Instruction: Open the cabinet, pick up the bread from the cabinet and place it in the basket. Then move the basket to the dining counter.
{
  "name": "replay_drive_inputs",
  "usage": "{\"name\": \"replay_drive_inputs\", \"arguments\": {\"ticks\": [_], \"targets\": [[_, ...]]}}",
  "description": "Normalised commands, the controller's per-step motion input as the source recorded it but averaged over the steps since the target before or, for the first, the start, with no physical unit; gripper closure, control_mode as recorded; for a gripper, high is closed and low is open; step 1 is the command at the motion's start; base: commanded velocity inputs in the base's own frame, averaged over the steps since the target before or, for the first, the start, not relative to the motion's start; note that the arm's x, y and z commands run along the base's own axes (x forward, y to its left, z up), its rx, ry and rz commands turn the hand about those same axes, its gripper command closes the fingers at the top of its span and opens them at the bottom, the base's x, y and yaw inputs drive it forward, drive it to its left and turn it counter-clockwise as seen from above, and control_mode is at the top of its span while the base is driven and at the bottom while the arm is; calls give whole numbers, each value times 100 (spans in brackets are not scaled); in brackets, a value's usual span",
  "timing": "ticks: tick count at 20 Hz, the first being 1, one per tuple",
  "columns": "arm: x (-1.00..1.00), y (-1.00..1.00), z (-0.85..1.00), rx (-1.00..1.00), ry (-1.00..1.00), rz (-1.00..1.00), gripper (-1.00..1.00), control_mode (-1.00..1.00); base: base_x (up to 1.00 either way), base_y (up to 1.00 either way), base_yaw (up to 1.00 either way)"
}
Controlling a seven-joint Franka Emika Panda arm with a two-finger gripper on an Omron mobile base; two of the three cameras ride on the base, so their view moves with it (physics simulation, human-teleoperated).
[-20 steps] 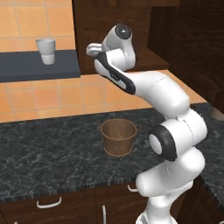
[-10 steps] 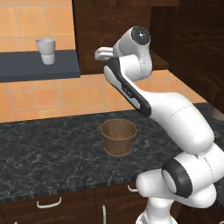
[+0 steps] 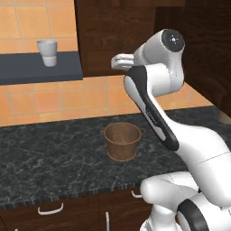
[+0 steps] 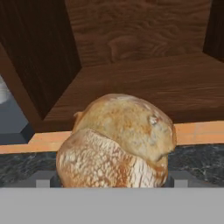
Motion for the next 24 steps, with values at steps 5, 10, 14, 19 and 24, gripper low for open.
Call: {"name": "replay_drive_inputs", "arguments": {"ticks": [5, 10, 14, 19, 24], "targets": [[-100, -21, -40, 0, 12, 0, 100, -100, 0, 0, 0], [-71, 0, -74, 0, 18, 0, 100, -100, 0, 0, 0], [-24, -1, -85, 0, 9, 0, 100, -100, 0, 0, 0], [18, 3, -83, 0, 23, 0, 100, -100, 0, 0, 0], [97, 0, -43, 0, 27, 0, 100, -100, 0, 0, 0]]}}
